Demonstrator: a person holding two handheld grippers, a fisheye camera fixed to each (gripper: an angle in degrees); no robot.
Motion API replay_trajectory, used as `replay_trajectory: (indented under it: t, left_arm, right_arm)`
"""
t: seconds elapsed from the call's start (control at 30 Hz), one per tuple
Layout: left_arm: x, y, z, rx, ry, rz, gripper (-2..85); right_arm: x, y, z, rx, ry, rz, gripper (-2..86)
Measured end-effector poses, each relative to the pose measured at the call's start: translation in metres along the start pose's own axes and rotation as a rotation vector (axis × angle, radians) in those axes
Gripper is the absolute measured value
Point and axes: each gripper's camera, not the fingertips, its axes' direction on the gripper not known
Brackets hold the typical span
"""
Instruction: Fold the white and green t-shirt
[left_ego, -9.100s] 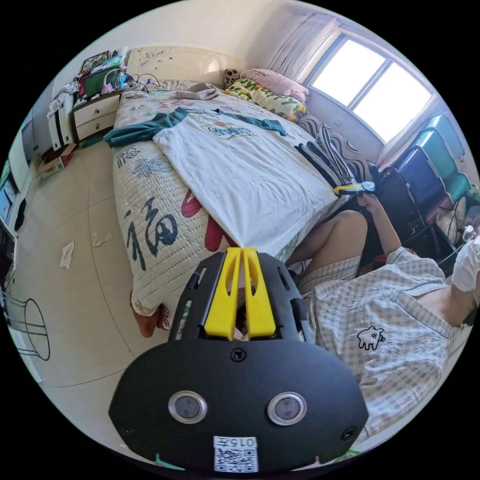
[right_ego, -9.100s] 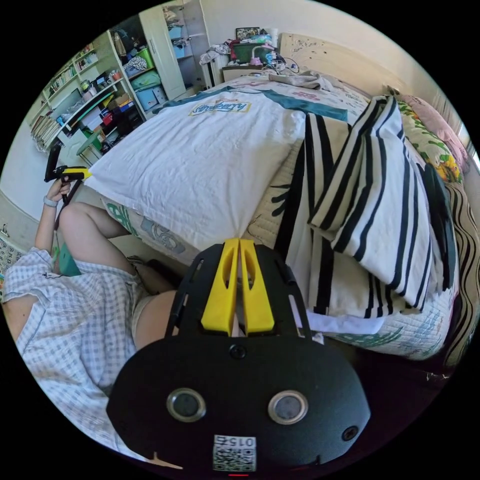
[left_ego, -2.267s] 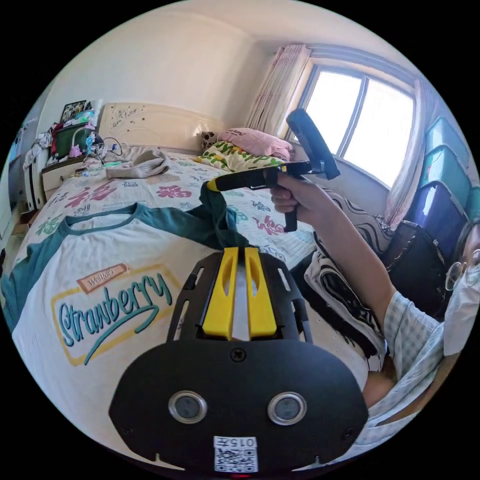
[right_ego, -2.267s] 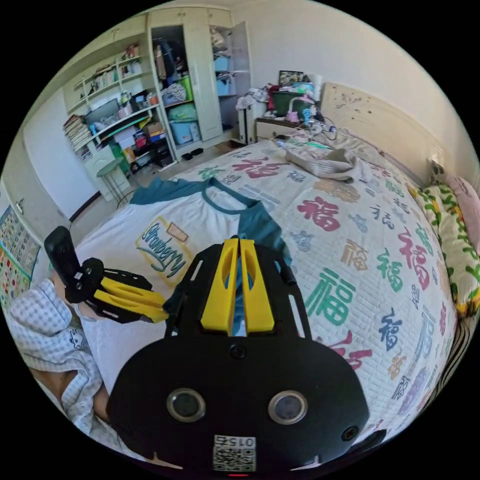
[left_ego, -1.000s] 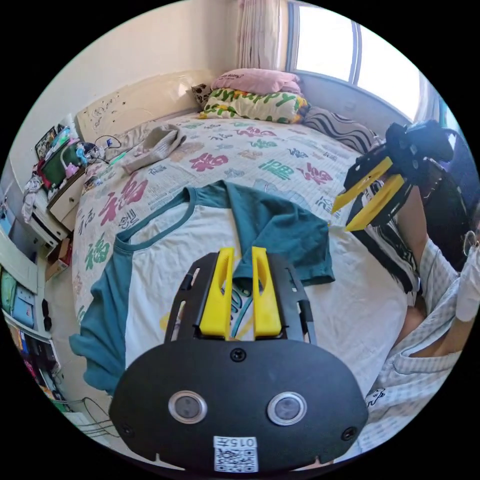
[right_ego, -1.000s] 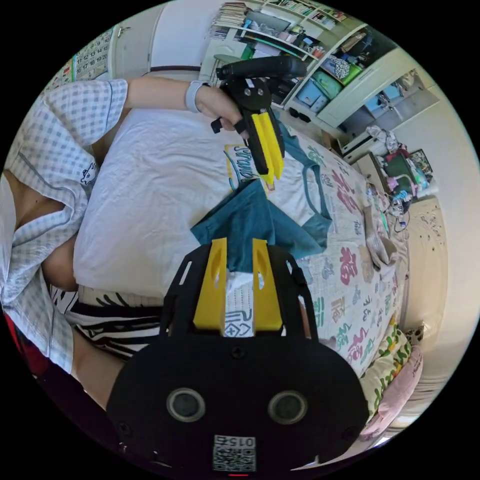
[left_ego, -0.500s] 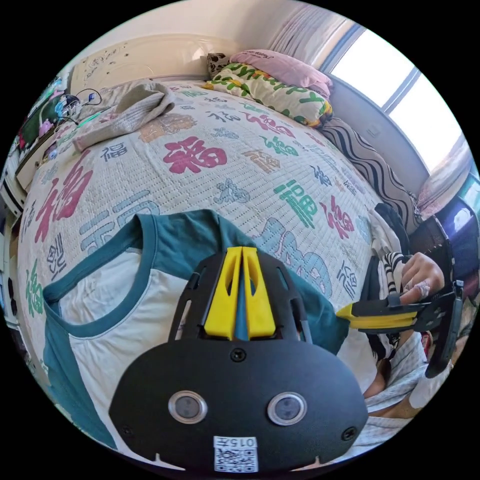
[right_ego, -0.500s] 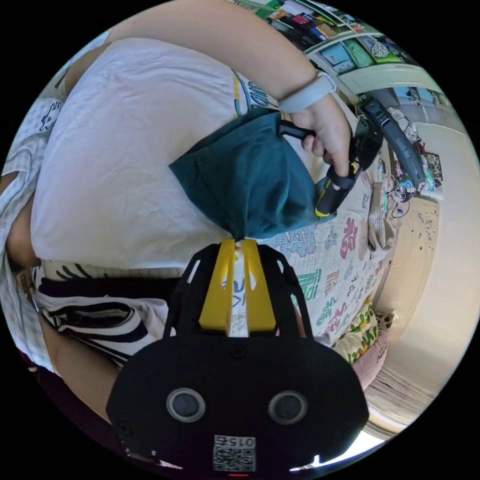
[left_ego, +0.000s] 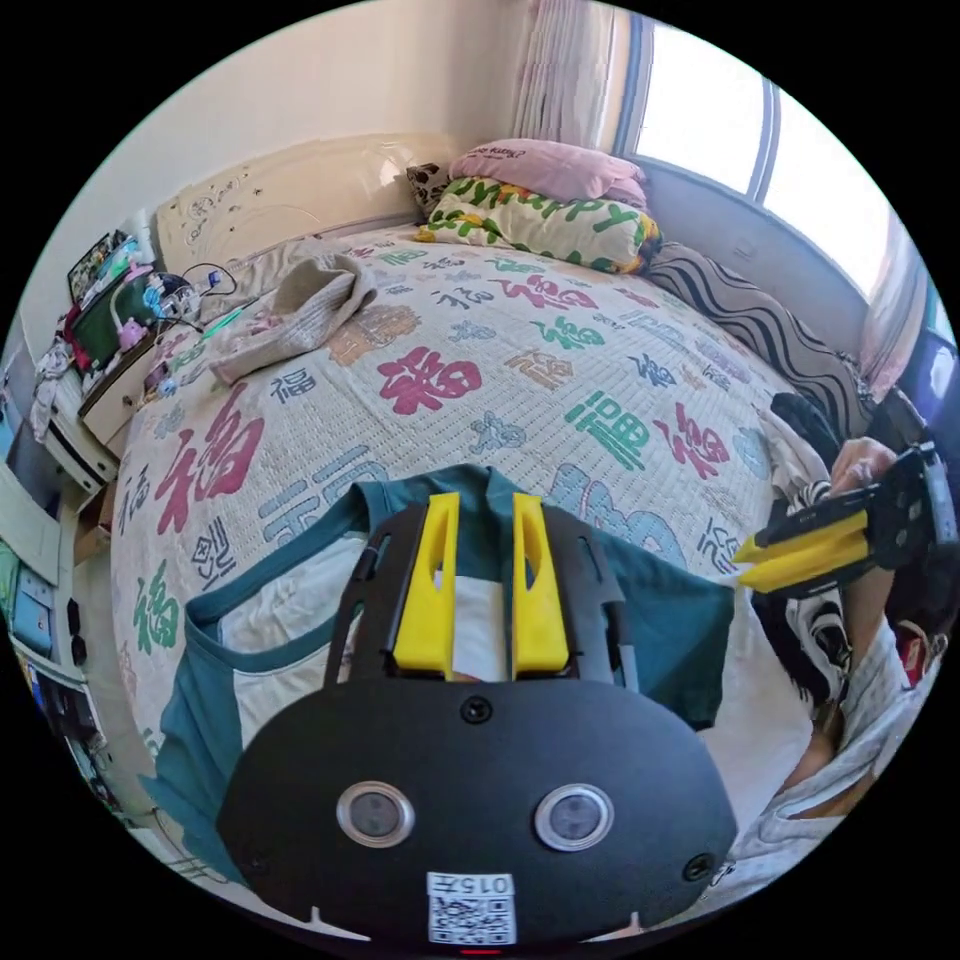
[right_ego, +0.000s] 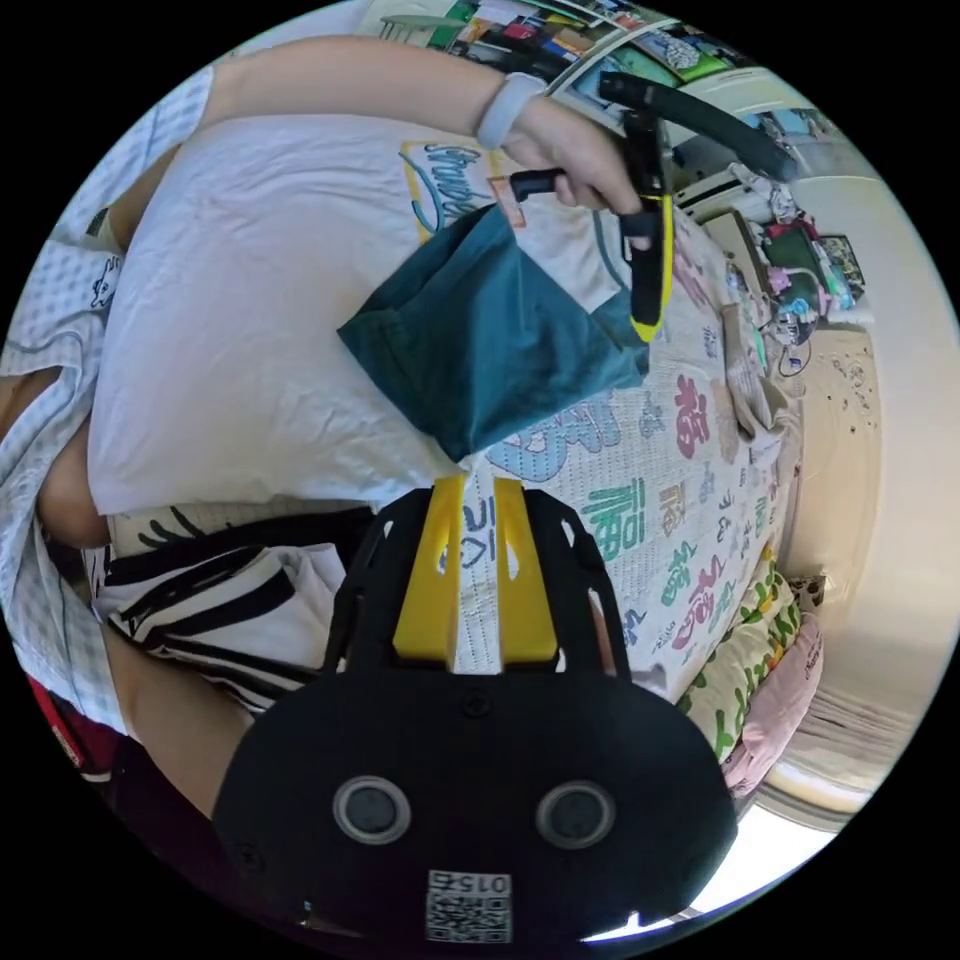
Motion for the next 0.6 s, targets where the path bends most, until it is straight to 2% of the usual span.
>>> replay_trajectory:
  t: [0.07,0.17,0.3,0.37,0.6]
  left_arm:
    - [0.006,0.033,-0.036,0.063,0.133,0.073,8.1]
    - [0.02,0.083,-0.067,0.063,0.202,0.165,7.9]
    - [0.027,0.133,-0.067,-0.029,0.117,0.188,8.0]
    - [0.022,0.15,-0.063,-0.021,0.093,0.146,7.9]
    - [0.013,0.161,-0.068,0.017,0.061,0.07,8.1]
  right_arm:
    - [-0.004,0.002,-0.016,0.078,0.041,0.0,6.0]
    - [-0.015,-0.01,-0.029,0.141,0.047,-0.056,6.5]
    - [-0.025,-0.044,-0.031,0.206,-0.082,-0.15,8.4]
    - [-0.024,-0.071,-0.018,0.171,-0.171,-0.157,9.1]
    - [-0.004,-0.105,0.031,0.037,-0.232,-0.059,5.5]
